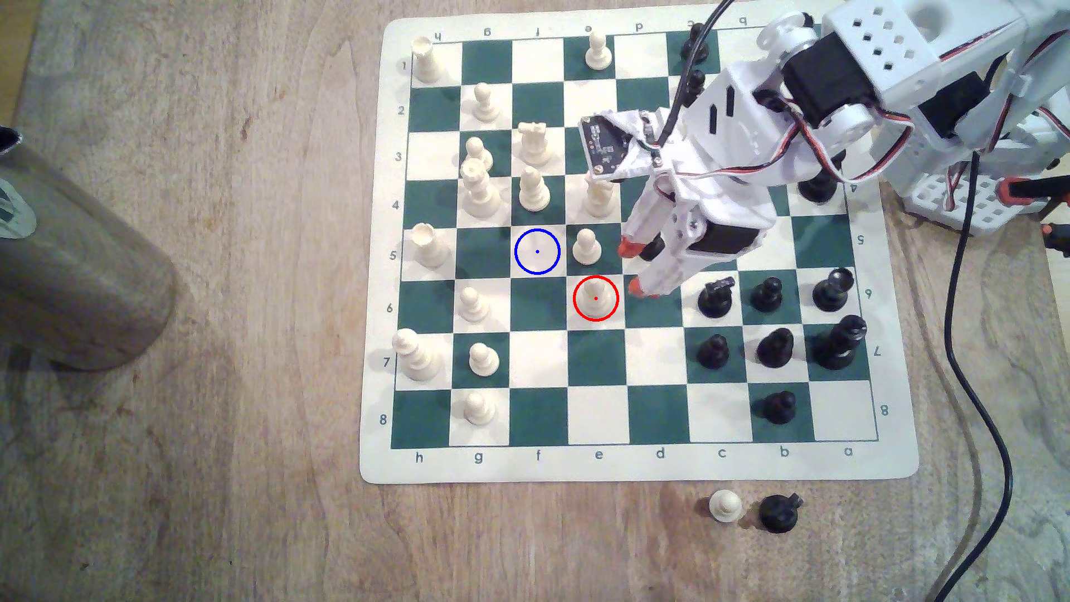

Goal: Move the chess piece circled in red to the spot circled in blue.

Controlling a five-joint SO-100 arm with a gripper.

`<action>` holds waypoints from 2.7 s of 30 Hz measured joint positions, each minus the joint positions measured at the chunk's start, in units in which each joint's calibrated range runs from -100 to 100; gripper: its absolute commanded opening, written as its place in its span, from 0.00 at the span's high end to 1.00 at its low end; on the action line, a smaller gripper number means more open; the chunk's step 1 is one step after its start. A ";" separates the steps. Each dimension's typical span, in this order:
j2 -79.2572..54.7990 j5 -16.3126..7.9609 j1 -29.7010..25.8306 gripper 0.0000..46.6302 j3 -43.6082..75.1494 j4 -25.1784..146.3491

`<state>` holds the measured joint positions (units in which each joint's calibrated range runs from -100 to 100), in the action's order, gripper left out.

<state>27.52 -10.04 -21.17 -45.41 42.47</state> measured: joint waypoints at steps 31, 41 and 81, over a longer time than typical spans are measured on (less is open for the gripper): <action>-19.27 -2.20 2.06 0.77 11.21 -1.67; -20.78 -2.59 2.06 0.78 13.47 -1.67; -22.12 -3.42 2.14 0.77 15.36 -0.48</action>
<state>5.40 -13.46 -19.03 -30.05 41.99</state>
